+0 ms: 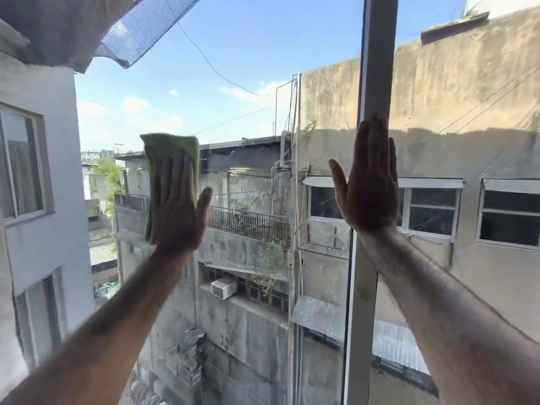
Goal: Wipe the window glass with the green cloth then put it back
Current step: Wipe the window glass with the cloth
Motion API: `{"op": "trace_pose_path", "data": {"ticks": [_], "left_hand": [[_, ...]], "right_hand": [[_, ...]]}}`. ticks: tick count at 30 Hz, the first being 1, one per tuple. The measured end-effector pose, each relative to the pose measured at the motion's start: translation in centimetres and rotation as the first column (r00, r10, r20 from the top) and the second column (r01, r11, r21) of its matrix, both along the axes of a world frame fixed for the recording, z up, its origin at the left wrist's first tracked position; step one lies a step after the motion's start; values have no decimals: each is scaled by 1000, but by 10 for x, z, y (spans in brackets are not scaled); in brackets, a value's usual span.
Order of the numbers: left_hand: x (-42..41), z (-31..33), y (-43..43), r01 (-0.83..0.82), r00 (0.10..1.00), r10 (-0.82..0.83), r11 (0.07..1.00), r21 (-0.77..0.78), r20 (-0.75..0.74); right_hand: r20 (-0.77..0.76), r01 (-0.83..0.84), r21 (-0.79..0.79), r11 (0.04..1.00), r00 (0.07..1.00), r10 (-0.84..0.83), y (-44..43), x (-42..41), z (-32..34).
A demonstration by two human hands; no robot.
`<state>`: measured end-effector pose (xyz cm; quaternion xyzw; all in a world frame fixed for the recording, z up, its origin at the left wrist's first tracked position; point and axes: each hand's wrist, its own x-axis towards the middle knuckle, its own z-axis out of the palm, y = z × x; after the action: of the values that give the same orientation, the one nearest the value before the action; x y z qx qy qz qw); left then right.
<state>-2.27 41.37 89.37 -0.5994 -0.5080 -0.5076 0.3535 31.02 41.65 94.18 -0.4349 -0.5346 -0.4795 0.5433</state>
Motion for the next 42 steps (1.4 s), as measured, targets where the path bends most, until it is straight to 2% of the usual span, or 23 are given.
{"op": "trace_pose_path", "data": {"ticks": [1,2,3,5,6,8,10,11,13,15,17,19,21,23,26,29,33,37,42], "left_hand": [[13,25,-1,19,997,-19,1000,7,74],[28,45,-1,29,997,-30,1000,11,76],[44,59,0,35,999,-35,999,17,11],[75,61,3,57,965,-46,998,36,-258],[88,49,4,83,904,-57,996,42,-424],[101,7,5,127,709,-91,992,0,-699],[91,-34,3,104,547,-100,993,-51,-831],[78,-47,2,99,517,-96,994,-52,-851],[47,-58,2,93,555,-75,995,-27,-828],[18,-53,4,56,673,-14,998,32,-740],[3,-30,7,-10,826,55,997,83,-561],[8,8,11,-53,947,78,995,88,-312],[28,51,13,-47,991,58,995,92,-120],[60,86,14,-30,998,34,996,87,-51],[109,100,12,18,998,-14,997,78,-57],[138,62,6,64,986,-49,994,91,-161],[134,16,-6,73,953,-44,993,90,-299],[122,43,-20,49,946,-6,991,127,-323],[114,82,-37,66,897,-51,998,19,-439]], "right_hand": [[0,-3,-2,1000,1000,3,0,0,0],[0,-5,-2,1000,1000,5,0,0,0],[0,-6,1,1000,1000,6,0,0,0],[3,0,10,1000,1000,0,0,1,0],[4,2,10,1000,1000,-2,0,1,0],[5,8,11,1000,1000,-8,0,1,0],[1,16,11,1000,1000,-16,0,2,-1],[1,15,8,1000,1000,-15,0,2,-1],[2,10,6,1000,1000,-10,1,2,-1],[-1,1,10,1000,1000,-1,3,2,-1],[-5,-5,14,1000,1000,5,5,1,0],[-12,-5,14,1000,1000,5,6,1,0],[-13,0,21,1000,1000,0,8,1,0],[-14,4,28,1000,1000,-3,9,1,0],[-12,5,31,1000,1000,-5,10,2,-1],[-11,21,16,1000,1000,-21,9,4,-1],[-5,32,8,999,999,-32,6,3,-1],[-8,43,-7,999,999,-43,2,2,-1],[-6,36,-33,999,999,-36,-1,2,0]]}}
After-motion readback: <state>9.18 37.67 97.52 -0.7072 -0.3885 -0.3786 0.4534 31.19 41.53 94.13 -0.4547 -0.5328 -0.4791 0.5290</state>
